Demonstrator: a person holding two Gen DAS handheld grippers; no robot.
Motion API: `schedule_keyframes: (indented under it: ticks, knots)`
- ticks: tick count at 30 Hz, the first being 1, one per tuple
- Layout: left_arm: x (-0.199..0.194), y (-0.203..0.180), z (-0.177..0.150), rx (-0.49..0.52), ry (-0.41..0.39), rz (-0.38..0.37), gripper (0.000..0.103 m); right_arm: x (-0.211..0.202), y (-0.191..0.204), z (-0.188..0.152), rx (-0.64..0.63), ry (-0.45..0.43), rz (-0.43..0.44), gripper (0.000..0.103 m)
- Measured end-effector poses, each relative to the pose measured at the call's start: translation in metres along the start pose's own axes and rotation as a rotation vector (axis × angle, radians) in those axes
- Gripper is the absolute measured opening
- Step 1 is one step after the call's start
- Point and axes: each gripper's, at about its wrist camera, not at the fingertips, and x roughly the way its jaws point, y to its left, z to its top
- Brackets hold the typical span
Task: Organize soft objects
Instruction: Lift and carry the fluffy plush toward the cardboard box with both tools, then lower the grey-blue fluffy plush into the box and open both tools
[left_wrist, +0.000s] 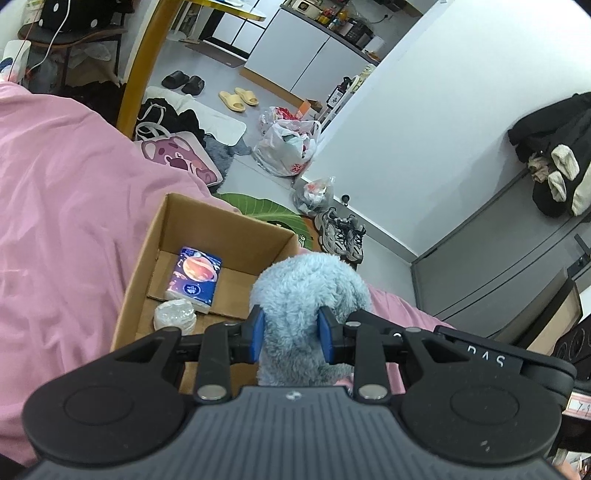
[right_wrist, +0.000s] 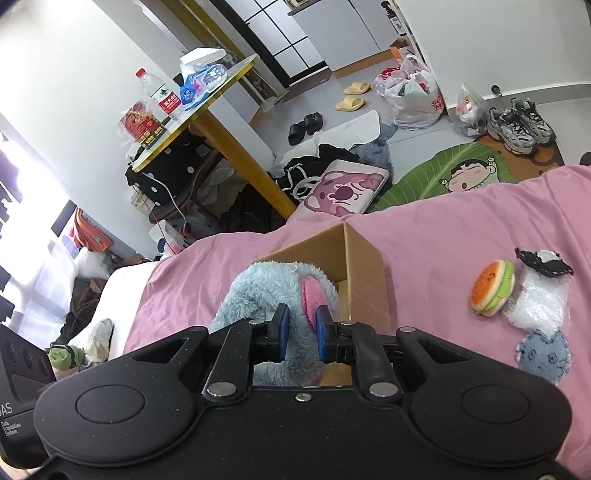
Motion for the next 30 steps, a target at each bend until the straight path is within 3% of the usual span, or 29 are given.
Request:
schedule_keyframes:
  ticks: [11,19,27,30]
  knots:
    - [0.015,0.03,0.007,-0.078,0.023,-0.002,0.029,0.029,0.009,-0.003,-0.023,0.058,-0.041,0.016]
    - [0.017,0.051,0.011,-0.131,0.028,0.067,0.033,0.05,0.02,-0.012,-0.027,0.116,-0.027,0.016]
    - [0.01,0.062,0.015,-0.177,0.018,0.101,0.049,0.057,0.023,-0.024,-0.02,0.192,-0.025,0.024]
    - [0.006,0.061,0.015,-0.168,0.003,0.109,0.049,0.053,0.025,-0.027,-0.022,0.208,-0.013,0.026]
